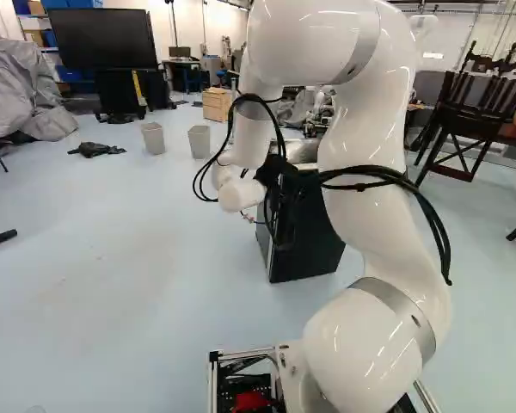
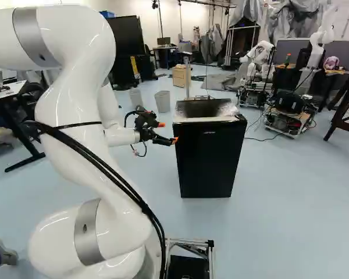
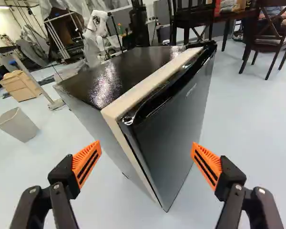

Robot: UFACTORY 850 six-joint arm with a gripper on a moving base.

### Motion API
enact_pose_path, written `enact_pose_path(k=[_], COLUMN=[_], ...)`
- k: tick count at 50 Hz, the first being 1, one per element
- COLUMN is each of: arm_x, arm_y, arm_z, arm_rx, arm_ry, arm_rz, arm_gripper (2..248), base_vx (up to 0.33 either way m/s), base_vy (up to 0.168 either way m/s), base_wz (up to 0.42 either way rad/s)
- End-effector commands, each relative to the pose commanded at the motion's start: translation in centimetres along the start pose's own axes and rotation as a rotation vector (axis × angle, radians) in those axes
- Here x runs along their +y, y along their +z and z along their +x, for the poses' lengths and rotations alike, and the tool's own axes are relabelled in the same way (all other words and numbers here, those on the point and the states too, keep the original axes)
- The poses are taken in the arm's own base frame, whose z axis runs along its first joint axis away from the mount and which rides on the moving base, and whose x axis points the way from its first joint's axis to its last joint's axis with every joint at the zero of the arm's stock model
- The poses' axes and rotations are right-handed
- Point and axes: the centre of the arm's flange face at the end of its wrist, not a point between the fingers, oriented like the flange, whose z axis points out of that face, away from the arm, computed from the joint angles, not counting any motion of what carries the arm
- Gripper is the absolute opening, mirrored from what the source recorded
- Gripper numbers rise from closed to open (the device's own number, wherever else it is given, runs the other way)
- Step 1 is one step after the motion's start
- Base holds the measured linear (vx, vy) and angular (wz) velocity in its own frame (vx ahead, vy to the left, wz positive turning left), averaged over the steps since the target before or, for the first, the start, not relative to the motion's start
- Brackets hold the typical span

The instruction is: Grab a drink from the fridge

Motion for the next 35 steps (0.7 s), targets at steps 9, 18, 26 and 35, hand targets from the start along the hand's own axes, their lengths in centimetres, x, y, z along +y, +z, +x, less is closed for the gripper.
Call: enact_pose_path(k=[9, 18, 26, 35], arm_x=[-0.1, -0.1, 0.0, 0.1], arm_y=[0.3, 0.7, 0.9, 1.2], arm_z=[0.1, 0.2, 0.3, 0.4], arm_rx=[0.002, 0.004, 0.006, 0.007], arm_ry=[0.004, 0.008, 0.011, 0.014], arm_rz=[-0.005, -0.010, -0.016, -0.023], arm_gripper=[247, 247, 247, 247], base_vx=[0.000, 0.000, 0.000, 0.000], base_vy=[0.000, 0.000, 0.000, 0.000], base_wz=[0.000, 0.000, 0.000, 0.000])
